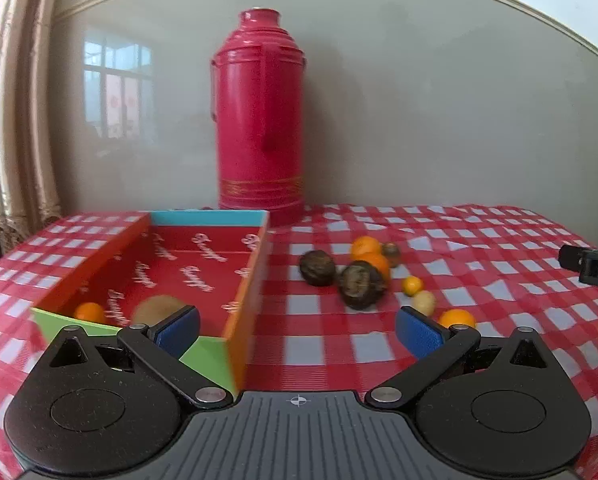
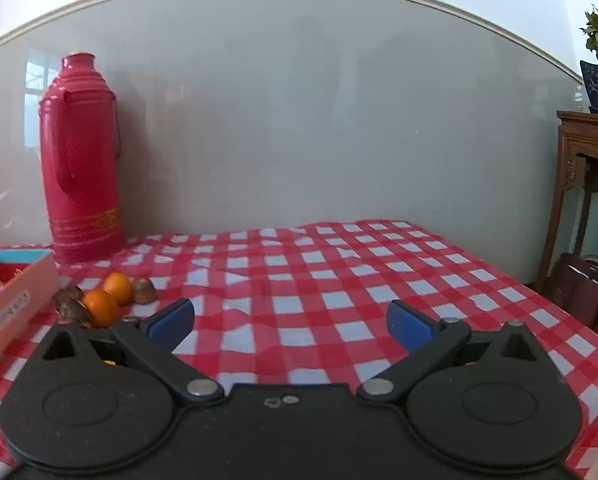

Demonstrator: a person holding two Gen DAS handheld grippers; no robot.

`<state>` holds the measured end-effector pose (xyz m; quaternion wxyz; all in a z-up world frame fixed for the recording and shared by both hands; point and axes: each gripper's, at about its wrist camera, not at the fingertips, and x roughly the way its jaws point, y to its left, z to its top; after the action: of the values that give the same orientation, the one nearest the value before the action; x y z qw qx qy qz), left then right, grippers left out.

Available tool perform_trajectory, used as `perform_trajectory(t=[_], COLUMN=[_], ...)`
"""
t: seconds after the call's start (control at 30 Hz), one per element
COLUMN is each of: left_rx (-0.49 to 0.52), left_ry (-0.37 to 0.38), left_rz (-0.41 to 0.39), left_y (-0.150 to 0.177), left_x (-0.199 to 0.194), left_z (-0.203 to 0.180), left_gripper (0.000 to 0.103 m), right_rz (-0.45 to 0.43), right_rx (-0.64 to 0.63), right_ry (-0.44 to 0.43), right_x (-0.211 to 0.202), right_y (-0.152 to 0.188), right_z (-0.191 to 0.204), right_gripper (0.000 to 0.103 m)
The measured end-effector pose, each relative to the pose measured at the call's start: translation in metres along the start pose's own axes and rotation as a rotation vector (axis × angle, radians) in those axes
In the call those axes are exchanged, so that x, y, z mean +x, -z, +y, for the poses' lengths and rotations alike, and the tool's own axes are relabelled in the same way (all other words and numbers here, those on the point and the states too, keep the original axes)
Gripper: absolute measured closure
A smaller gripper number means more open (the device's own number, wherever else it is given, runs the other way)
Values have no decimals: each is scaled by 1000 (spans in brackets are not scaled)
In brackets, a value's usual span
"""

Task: Organize fruits
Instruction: 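Move the left tool to the larger orange and grasp it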

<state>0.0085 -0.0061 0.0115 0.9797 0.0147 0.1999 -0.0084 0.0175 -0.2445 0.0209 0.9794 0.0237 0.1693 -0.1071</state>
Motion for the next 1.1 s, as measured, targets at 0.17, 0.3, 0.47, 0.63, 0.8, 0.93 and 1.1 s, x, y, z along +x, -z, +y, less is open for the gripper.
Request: perform_trajectory(t=[0.17, 0.3, 0.47, 0.63, 0.8, 0.93, 1.1], left_rx=[8, 19, 25, 44, 47, 47, 40], left_ry=[40, 62, 94, 115, 133, 143, 154], left_rz=[9, 18, 41, 58, 110, 112, 161], left_y=[1, 2, 3, 4, 6, 6, 8], left_x=[6, 13, 24, 34, 49, 53, 67], left_z=[-23, -41, -63, -85, -99, -106, -111], left_gripper=[0, 0, 1, 10, 29, 32, 65], right_rz=[2, 11, 12, 18, 44, 61, 68], right_rx=[10, 10, -13, -12, 29, 54, 30], right_ry=[24, 38, 46, 69, 122, 145, 158], right_x=[1, 4, 4, 5, 13, 16, 17], right_y=[2, 5, 8, 9, 10, 13, 17], right_z=[-15, -22, -24, -34, -54, -68, -75], right_gripper=[6, 6, 6, 6, 6, 6, 6])
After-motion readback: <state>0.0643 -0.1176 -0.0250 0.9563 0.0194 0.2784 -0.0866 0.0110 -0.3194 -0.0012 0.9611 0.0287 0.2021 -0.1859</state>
